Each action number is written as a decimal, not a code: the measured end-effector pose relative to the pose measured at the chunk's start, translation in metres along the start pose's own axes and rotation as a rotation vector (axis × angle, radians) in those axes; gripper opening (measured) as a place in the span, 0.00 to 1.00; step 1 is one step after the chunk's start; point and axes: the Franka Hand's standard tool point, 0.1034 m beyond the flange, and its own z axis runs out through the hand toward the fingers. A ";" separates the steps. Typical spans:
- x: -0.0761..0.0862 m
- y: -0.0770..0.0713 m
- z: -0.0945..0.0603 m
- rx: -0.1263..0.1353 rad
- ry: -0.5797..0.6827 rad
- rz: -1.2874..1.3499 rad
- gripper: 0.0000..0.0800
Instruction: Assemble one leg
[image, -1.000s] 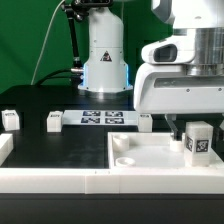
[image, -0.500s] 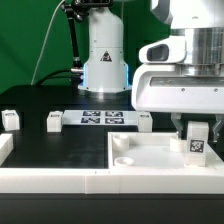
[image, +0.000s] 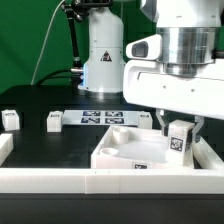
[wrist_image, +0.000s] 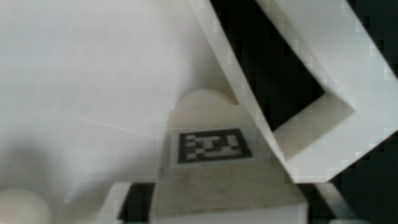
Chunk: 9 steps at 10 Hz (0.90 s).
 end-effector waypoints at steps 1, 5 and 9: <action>0.001 0.001 0.000 -0.003 0.002 0.013 0.37; 0.003 0.004 0.001 -0.011 0.005 0.051 0.66; 0.003 0.004 0.002 -0.012 0.004 0.050 0.81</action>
Offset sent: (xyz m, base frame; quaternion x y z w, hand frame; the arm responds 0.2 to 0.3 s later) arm 0.0000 0.0000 0.0000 0.0000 0.0000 0.0000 1.0000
